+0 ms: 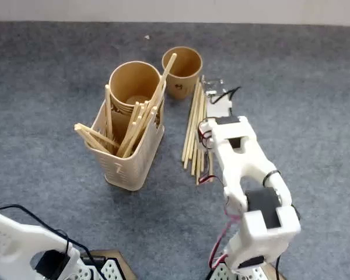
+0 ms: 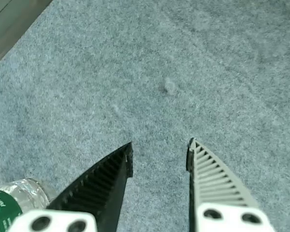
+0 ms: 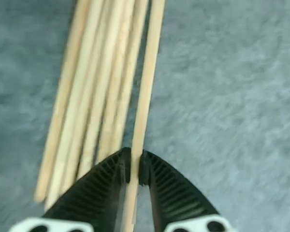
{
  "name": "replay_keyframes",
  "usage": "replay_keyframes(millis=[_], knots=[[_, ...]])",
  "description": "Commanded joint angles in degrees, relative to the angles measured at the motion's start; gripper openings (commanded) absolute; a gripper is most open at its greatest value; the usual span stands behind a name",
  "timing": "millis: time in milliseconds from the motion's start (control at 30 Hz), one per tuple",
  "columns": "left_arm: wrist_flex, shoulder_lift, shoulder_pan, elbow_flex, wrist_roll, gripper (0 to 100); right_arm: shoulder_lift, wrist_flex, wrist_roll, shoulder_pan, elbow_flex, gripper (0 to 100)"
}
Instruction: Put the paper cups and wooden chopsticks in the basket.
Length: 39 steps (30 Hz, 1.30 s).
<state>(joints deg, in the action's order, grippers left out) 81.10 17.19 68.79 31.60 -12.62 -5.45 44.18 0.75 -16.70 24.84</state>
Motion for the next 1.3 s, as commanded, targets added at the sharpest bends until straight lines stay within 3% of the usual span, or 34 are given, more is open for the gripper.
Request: replay_keyframes(millis=[0, 200, 333, 567, 733, 933, 1267], knots=[[-0.97, -0.66, 0.84, 1.89, -0.35, 21, 19.03, 2.42, 0.18, -0.57, -3.03, 0.5], [-0.62, -0.66, 0.40, 1.89, -0.35, 21, 52.44, 2.51, -2.29, -8.13, -3.12, 0.5], [-0.62, -0.66, 0.22, 1.89, -0.35, 21, 63.16, -4.18, -2.29, -12.35, -3.12, 0.5], [-0.97, -0.75, 1.98, -0.31, -0.35, 21, 57.27, -9.36, -2.29, -21.76, -9.80, 0.5], [-0.62, -0.75, 3.82, -1.36, -0.44, 21, 50.59, -19.12, -2.29, -27.03, -6.37, 0.5], [-0.97, -0.75, 7.96, -1.27, -0.44, 21, 45.85, -29.85, -4.75, -28.44, 3.38, 0.5], [-0.97, -0.66, 8.75, -1.36, -5.19, 21, 45.85, -30.02, -10.11, -28.09, 13.41, 0.9]])
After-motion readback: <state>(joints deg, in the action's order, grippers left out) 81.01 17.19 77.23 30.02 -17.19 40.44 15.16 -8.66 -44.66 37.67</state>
